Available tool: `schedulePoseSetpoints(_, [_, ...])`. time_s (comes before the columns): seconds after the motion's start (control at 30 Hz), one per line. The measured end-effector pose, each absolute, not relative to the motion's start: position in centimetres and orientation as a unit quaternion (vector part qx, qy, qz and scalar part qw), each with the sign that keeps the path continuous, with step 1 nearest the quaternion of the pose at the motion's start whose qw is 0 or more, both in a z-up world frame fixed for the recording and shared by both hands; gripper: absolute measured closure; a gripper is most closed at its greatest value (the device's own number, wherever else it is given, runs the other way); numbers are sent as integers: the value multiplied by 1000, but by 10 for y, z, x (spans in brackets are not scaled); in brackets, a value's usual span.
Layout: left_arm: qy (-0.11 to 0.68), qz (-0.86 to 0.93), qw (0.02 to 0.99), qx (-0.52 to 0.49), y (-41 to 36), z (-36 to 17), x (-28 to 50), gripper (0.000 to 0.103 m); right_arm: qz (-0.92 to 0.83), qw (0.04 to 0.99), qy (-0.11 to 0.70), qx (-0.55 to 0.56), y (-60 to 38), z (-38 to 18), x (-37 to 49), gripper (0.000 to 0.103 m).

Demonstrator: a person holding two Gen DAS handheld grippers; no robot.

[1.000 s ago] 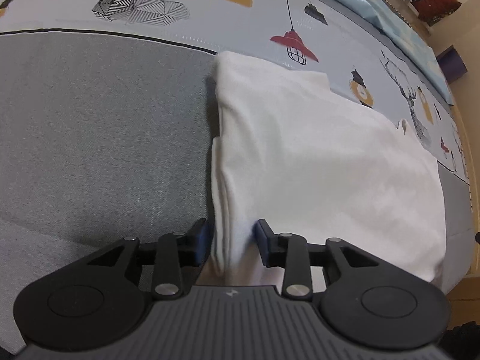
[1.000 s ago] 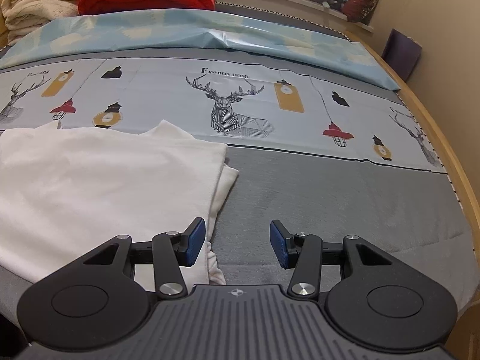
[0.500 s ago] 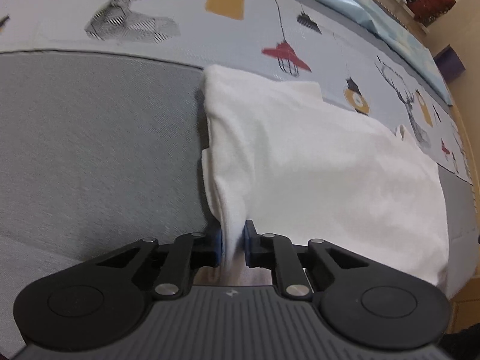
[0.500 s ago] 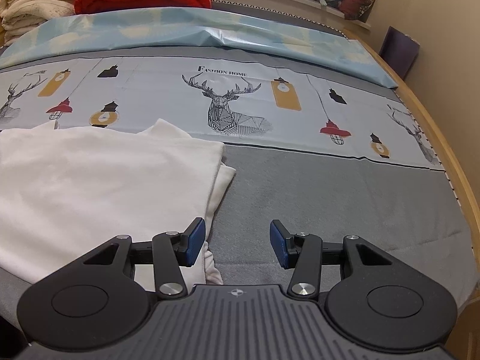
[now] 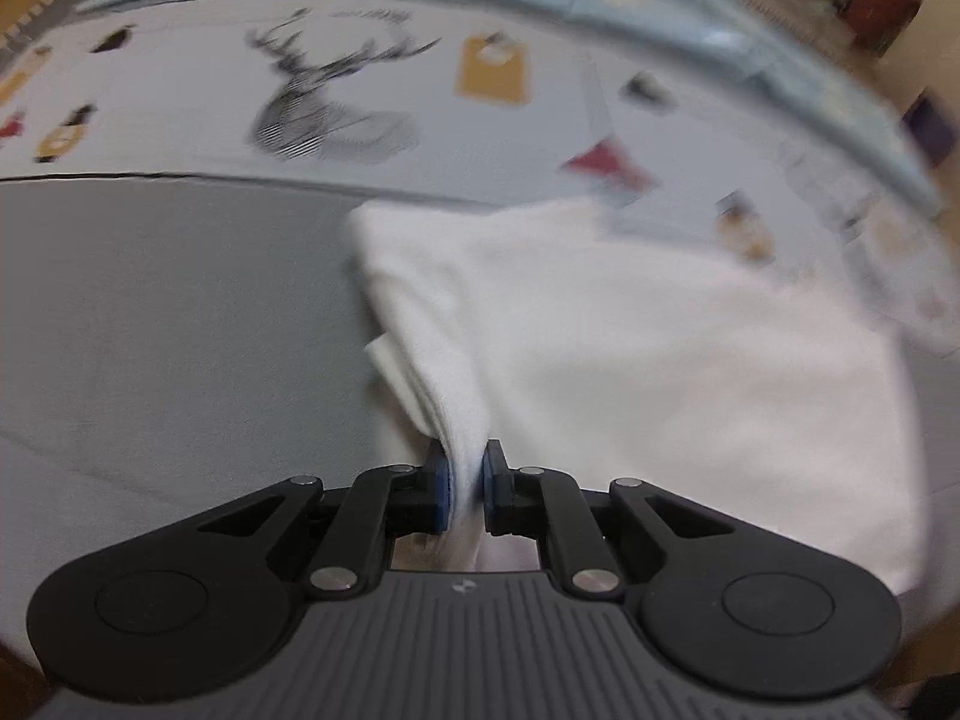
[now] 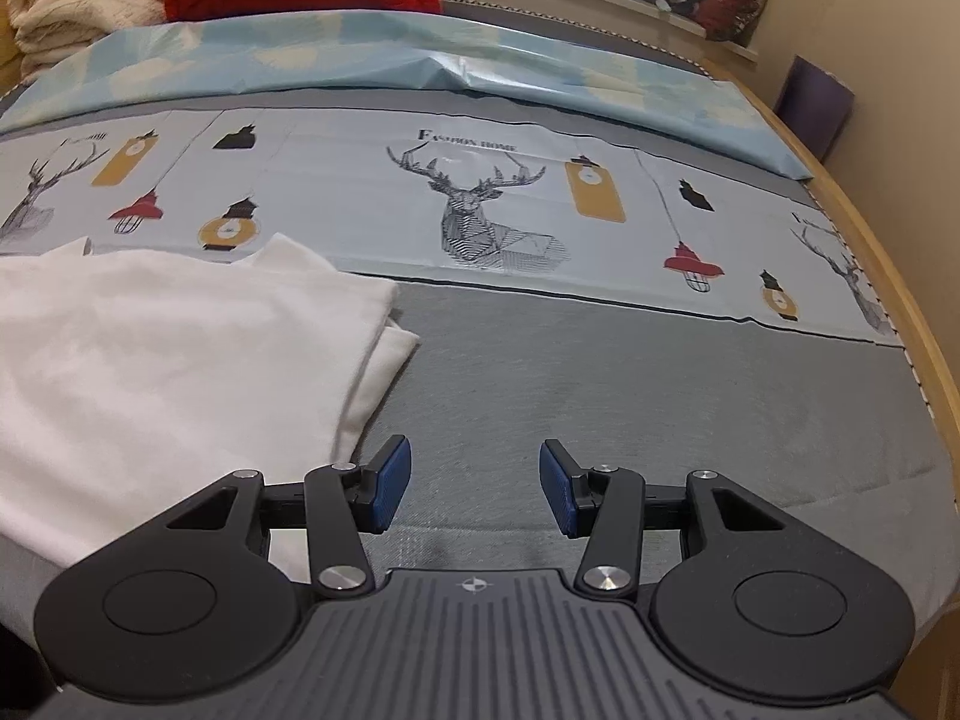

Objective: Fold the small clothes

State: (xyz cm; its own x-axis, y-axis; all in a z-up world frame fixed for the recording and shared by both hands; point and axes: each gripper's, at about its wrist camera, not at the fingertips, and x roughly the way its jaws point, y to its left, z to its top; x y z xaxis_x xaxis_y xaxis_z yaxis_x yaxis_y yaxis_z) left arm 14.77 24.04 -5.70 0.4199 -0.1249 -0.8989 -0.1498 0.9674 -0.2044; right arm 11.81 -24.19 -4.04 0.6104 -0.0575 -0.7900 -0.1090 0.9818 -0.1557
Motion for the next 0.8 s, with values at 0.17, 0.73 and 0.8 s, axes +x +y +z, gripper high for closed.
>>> schedulePoseSetpoints(0.17, [509,-80,836,-188,203,-26,152,92,19,892,440,-101,-242,-40,117,53])
schedulePoseSetpoints(0.73, [516,-220,802,-205,-16,-26,194,92,0,894,442,-68,-262,-42,122,53])
schedulePoseSetpoints(0.8, [518,-231,799,-201,-38,-30,197,92,-3,893,446,-67,-265,-44,122,53])
